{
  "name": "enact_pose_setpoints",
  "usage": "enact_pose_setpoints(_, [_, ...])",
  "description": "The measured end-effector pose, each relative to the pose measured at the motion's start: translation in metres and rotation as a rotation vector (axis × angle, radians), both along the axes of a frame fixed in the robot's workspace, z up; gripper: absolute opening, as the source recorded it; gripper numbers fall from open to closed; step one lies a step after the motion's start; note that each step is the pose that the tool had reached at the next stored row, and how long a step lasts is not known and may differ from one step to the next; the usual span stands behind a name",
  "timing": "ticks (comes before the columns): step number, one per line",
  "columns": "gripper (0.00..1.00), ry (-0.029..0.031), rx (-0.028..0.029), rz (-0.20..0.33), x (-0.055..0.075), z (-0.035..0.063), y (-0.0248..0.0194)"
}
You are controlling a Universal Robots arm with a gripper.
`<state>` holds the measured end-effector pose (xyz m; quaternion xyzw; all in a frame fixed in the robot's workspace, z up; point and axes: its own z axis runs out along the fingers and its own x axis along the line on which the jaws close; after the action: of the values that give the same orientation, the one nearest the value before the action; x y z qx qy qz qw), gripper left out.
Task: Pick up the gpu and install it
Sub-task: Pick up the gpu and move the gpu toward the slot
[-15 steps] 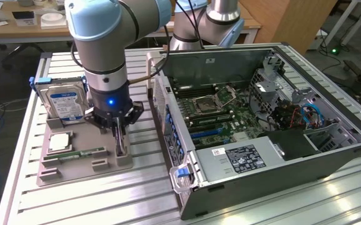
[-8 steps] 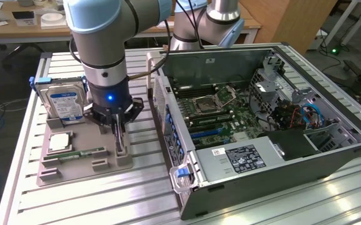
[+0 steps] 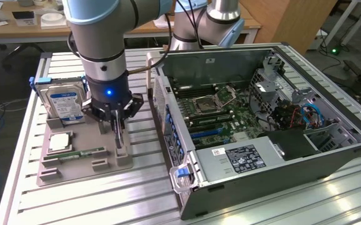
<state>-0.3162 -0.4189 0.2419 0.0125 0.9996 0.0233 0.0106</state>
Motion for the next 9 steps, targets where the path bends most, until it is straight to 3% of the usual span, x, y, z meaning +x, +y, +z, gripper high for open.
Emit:
enact_pose_setpoints(7, [0.28,0.0001,0.0016,0.0,0.0,0.0081,0.0])
enact_pose_setpoints(9, [0.28,0.0001,0.0042,0.0,0.0,0.01,0.0])
